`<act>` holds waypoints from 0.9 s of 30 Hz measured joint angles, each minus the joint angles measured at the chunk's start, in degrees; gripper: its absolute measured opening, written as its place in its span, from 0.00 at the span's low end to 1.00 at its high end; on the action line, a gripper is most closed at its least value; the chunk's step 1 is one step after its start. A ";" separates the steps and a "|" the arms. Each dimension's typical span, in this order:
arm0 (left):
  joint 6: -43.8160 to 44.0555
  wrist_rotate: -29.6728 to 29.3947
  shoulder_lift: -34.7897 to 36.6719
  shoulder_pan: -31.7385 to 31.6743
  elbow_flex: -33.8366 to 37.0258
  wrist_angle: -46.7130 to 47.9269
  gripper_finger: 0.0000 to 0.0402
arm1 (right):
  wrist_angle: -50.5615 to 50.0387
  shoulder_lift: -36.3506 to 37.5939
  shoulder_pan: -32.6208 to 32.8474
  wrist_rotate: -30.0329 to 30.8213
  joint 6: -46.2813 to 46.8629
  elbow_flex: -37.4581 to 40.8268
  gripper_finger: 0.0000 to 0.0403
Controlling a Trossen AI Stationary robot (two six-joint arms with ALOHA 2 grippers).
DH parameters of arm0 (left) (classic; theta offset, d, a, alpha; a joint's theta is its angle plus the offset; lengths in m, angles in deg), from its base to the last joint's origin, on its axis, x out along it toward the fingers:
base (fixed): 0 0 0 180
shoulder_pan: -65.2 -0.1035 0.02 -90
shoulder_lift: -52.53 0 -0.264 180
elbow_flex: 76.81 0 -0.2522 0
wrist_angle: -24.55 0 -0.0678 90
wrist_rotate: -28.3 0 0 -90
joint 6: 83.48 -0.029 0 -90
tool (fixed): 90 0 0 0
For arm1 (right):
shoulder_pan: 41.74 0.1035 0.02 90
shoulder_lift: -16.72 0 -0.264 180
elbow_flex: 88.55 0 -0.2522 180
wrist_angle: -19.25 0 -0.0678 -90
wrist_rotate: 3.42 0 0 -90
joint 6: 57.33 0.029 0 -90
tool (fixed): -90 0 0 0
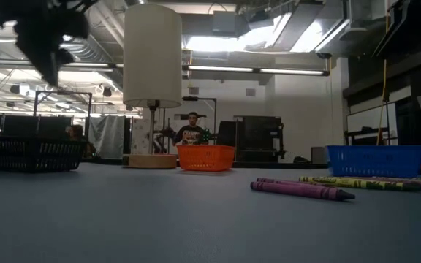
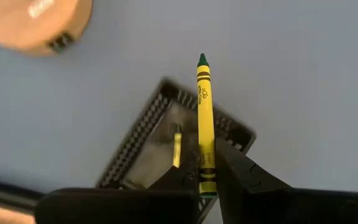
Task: Sort crayons
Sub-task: Put the green crayon into the black basket
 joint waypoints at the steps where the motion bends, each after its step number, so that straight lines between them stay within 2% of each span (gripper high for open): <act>1: 0.00 0.04 0.99 -0.29 1.44 -0.05 0.04 | 0.00 0.00 -0.01 0.00 0.00 0.00 0.30; 4: 0.00 0.01 2.78 -1.01 4.88 -0.25 0.04 | 0.03 0.00 -0.01 -0.01 0.00 0.00 0.30; 10: -0.03 -3.35 2.84 -1.50 4.18 0.17 0.04 | 0.83 -0.01 -0.01 -0.02 0.00 0.00 0.30; 15: 0.05 -3.76 2.62 -1.48 4.14 -0.19 0.04 | 0.87 0.00 -0.01 0.00 0.00 0.02 0.30; 27: 0.02 -3.11 -2.86 -1.53 4.12 -0.22 0.04 | 0.85 0.00 -0.01 0.00 -0.02 0.02 0.30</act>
